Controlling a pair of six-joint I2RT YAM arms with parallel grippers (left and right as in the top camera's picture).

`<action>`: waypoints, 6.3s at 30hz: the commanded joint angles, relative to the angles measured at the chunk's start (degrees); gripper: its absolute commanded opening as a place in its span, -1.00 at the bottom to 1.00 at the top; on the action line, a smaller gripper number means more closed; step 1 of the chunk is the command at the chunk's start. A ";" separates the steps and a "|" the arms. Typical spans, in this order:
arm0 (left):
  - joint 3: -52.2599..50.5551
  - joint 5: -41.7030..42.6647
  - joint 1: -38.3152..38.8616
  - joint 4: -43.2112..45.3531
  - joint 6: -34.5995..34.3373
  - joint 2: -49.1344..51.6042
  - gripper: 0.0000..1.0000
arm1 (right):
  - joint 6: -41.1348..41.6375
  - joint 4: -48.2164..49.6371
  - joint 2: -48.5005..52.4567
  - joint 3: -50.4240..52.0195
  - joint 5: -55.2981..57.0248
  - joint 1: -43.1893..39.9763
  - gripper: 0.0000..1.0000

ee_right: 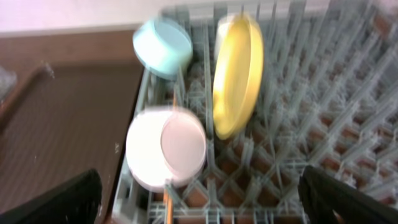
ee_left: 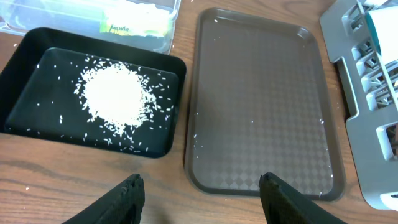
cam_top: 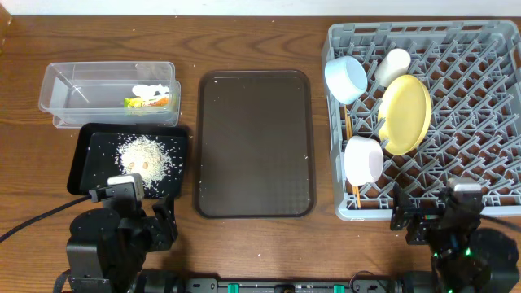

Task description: Sort waste into correct bins and load items into the dishwasher rack

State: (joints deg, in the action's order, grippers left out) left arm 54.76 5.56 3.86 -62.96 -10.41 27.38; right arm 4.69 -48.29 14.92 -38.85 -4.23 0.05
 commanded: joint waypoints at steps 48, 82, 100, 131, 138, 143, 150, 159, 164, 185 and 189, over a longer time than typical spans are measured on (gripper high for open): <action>-0.13 -1.07 -0.20 0.04 0.50 -0.13 0.24 | -5.18 44.02 -14.64 38.53 3.34 -0.13 0.98; -0.13 -1.07 -0.20 0.04 0.50 -0.13 0.25 | -5.18 44.02 -14.62 38.53 3.34 -0.13 0.98; -0.17 -2.21 -0.20 -0.81 0.57 -0.44 0.25 | -5.18 44.02 -14.62 38.53 3.34 -0.13 0.98; -50.62 -3.26 -2.34 66.18 3.34 -26.91 0.24 | -5.18 44.02 -14.62 38.53 3.34 -0.13 0.99; -54.53 -3.19 -2.93 72.22 5.46 -27.28 0.24 | -5.18 44.02 -14.62 38.53 3.34 -0.15 0.99; -54.53 -3.15 -2.93 67.36 5.64 -27.28 0.25 | -5.18 44.02 -14.62 38.53 3.34 -0.15 0.98; -54.53 -1.55 -2.93 59.39 5.66 -27.28 0.25 | -5.18 44.02 -14.62 38.53 3.34 -0.15 0.98; -54.53 -1.73 -2.93 59.23 5.68 -27.15 0.25 | -5.18 44.02 -14.62 38.53 3.34 -0.15 0.98; -54.53 -1.73 -2.93 59.23 5.68 -27.15 0.24 | -5.18 44.02 -14.62 38.53 3.34 -0.15 0.99; -54.53 -1.73 -2.93 59.23 5.68 -27.15 0.24 | -5.18 44.02 -14.62 38.53 3.34 -0.15 0.99; -54.53 -1.70 -2.93 59.23 5.68 -27.15 0.24 | -5.18 44.02 -14.62 38.53 3.34 -0.15 0.99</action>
State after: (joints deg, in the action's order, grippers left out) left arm 0.67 3.09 1.21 -1.08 -5.69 0.58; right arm 0.34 -4.03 0.69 -0.40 -1.45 0.08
